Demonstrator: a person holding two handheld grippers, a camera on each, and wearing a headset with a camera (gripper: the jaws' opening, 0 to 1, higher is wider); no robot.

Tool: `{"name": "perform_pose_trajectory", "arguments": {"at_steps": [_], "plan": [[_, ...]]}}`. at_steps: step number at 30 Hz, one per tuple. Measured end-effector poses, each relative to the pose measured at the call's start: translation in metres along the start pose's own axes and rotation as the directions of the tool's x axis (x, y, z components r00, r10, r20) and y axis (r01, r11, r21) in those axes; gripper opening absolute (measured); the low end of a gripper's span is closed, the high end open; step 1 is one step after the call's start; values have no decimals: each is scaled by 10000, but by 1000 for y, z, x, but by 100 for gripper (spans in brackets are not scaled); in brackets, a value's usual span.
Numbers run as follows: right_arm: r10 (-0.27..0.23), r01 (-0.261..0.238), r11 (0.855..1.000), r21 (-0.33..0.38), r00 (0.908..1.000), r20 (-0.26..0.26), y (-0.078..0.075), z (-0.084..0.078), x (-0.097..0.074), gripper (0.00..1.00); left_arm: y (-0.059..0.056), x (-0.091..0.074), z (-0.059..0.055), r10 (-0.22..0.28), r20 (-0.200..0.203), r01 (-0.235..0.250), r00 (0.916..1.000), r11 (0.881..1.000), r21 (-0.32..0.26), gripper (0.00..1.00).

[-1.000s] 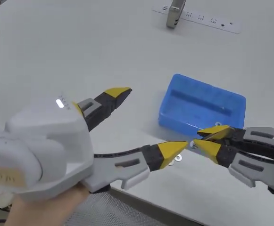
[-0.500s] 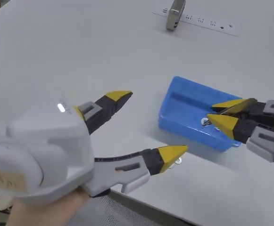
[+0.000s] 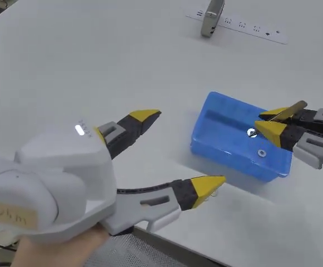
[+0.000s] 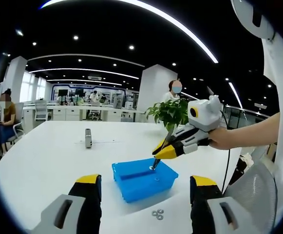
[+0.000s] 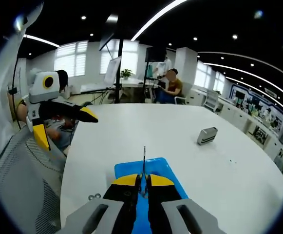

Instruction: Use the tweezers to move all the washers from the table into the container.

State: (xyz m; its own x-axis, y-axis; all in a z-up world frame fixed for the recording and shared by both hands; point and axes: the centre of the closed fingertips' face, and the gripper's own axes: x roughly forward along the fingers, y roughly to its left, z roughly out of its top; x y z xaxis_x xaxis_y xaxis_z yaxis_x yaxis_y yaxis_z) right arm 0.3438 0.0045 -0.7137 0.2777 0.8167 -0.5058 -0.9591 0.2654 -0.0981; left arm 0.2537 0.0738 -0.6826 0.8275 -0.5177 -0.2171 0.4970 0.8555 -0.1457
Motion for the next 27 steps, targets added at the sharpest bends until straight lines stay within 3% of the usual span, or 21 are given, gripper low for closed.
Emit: {"name": "perform_pose_trajectory", "arguments": {"at_steps": [11, 27], "plan": [[-229, 304, 9922, 1210, 9978, -626, -13, -43, 14, 3, -1, 0, -1, -43, -29, 43, 10000, 10000, -26, 75], [-375, 518, 9858, 1599, 9951, -916, -17, -62, 23, 3, -1, 1, -4, -90, -195, 89, 9998, 10000, -25, 75]]}}
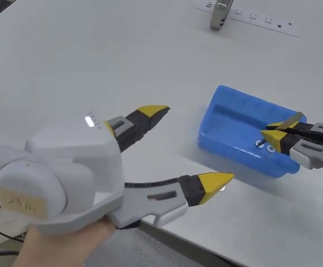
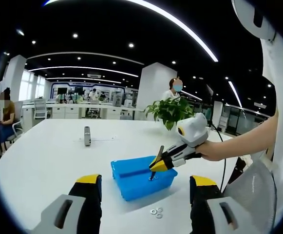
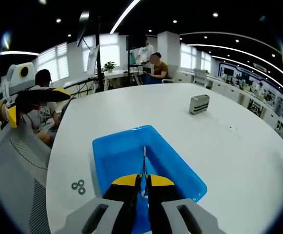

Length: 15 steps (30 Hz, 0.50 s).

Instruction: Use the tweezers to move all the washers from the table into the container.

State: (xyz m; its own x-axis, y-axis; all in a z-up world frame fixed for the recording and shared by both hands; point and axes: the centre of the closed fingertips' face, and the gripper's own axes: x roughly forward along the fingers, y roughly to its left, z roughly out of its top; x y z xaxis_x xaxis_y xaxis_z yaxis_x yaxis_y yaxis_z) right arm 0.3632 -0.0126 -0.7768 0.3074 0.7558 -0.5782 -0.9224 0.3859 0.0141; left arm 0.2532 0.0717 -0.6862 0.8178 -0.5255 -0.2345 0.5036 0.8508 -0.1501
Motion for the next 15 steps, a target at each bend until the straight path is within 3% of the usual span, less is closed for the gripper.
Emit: {"name": "perform_pose_trajectory", "arguments": {"at_steps": [4, 8, 15], "plan": [[-66, 66, 10000, 33, 10000, 31, -1, 1, -1, 4, 0, 0, 0, -21, -9, 21, 10000, 10000, 3, 75], [-132, 134, 9999, -90, 9996, 250, 2, 12, -10, 3, -1, 0, -1, -26, -49, 26, 10000, 10000, 20, 75], [103, -68, 9988, -481, 9974, 715, 23, 34, -25, 3, -1, 0, -1, -42, -44, 42, 10000, 10000, 56, 74]]}}
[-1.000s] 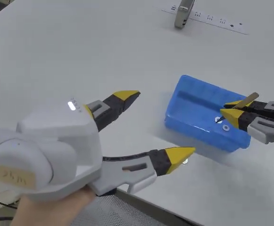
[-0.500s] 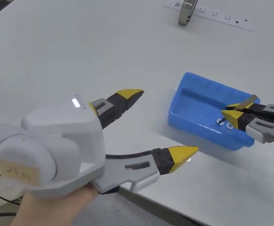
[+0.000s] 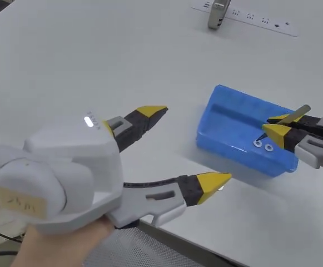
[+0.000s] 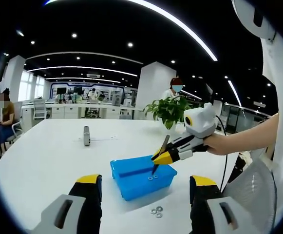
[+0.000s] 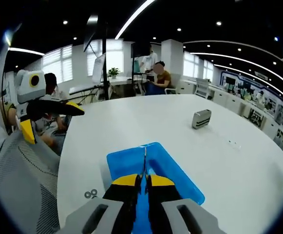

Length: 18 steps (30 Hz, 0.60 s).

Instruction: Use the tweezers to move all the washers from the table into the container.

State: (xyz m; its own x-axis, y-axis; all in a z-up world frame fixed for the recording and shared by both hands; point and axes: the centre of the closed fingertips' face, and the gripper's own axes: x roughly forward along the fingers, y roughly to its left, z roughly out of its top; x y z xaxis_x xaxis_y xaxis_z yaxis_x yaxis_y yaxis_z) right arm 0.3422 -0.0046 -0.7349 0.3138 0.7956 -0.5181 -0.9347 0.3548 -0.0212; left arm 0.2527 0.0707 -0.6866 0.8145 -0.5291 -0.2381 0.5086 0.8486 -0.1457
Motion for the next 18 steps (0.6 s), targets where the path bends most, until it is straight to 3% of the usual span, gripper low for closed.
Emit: {"name": "perform_pose_trajectory", "arguments": {"at_steps": [3, 6, 10, 18], "plan": [[191, -189, 9994, -273, 9998, 73, 14, 6, -3, 3, -1, 0, 0, -21, -1, 21, 10000, 10000, 8, 74], [334, -369, 9931, -1116, 9989, -333, 26, 6, -5, 3, -1, 0, -1, -49, -35, 49, 10000, 10000, 22, 74], [639, -698, 9866, -1473, 9970, -447, 43, 6, -4, 3, -3, 1, -1, -133, -76, 133, 9999, 9999, 59, 74], [650, -714, 9843, -1615, 9969, -447, 46, 6, -5, 3, -3, 1, -2, -130, -111, 131, 9999, 9998, 133, 74]]}}
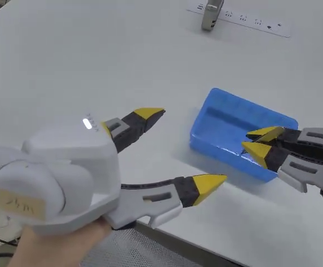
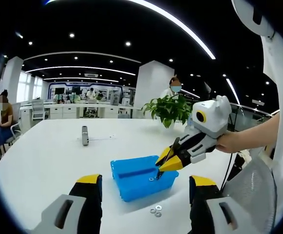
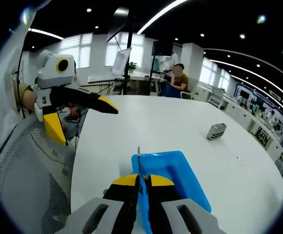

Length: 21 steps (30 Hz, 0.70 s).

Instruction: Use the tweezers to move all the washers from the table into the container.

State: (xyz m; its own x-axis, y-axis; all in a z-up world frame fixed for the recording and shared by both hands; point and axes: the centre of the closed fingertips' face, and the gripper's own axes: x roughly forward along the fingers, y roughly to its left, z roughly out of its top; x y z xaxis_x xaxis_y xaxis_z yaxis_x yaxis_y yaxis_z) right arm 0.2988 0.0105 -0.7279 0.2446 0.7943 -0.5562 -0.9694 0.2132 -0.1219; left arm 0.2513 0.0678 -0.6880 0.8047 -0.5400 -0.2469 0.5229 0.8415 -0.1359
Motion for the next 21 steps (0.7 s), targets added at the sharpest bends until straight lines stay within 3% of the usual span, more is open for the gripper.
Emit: {"name": "perform_pose_trajectory", "arguments": {"at_steps": [7, 14, 21], "plan": [[455, -458, 9988, 171, 9987, 221, 16, 6, -1, 3, 1, 0, 1, 23, 17, -23, 10000, 10000, 8, 74], [1246, -1242, 9897, 710, 9922, -10, 39, -14, 12, 3, 0, 0, 0, -19, -27, 19, 10000, 10000, 59, 73], [1548, -1522, 9834, 984, 9878, -189, 46, -28, 22, 3, 0, 0, 0, -39, -28, 39, 10000, 10000, 65, 73]]}}
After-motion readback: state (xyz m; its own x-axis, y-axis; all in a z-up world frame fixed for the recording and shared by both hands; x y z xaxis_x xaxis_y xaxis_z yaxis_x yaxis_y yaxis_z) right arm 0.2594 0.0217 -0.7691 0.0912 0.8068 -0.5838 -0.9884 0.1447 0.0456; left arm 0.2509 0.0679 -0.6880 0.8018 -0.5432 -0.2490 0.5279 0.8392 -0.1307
